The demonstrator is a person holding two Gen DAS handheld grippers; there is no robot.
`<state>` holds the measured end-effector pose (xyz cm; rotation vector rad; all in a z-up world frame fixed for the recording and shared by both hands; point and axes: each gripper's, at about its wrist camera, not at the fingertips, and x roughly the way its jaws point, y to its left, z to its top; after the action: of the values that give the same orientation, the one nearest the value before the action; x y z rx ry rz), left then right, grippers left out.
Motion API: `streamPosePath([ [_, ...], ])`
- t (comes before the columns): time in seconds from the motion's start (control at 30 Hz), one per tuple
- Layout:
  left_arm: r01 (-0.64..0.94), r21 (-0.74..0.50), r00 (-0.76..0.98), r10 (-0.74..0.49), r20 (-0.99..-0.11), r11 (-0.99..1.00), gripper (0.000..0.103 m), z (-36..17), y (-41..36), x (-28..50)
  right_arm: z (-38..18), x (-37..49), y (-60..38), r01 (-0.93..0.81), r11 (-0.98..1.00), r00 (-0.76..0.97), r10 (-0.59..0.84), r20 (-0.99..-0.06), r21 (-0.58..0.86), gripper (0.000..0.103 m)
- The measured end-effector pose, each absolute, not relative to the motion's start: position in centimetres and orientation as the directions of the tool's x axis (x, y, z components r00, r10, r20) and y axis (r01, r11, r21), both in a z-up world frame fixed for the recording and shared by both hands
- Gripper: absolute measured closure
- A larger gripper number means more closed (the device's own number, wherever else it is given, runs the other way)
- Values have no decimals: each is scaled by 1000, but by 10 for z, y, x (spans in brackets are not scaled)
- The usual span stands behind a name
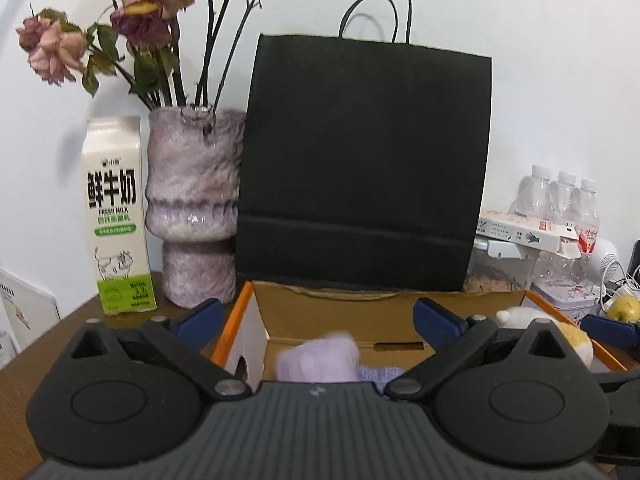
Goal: Organize objects
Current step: 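Open both tools to drop the cuff and plush sheep into the box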
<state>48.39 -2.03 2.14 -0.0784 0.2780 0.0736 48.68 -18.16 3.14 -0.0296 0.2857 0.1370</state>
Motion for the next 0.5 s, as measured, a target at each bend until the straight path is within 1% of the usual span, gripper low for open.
streamPosePath([
  [0.5,-94,-67,964,74,-255,993,0,20,-19,479,32,482,-184,-136,991,956,129,-265,-8,0],
])
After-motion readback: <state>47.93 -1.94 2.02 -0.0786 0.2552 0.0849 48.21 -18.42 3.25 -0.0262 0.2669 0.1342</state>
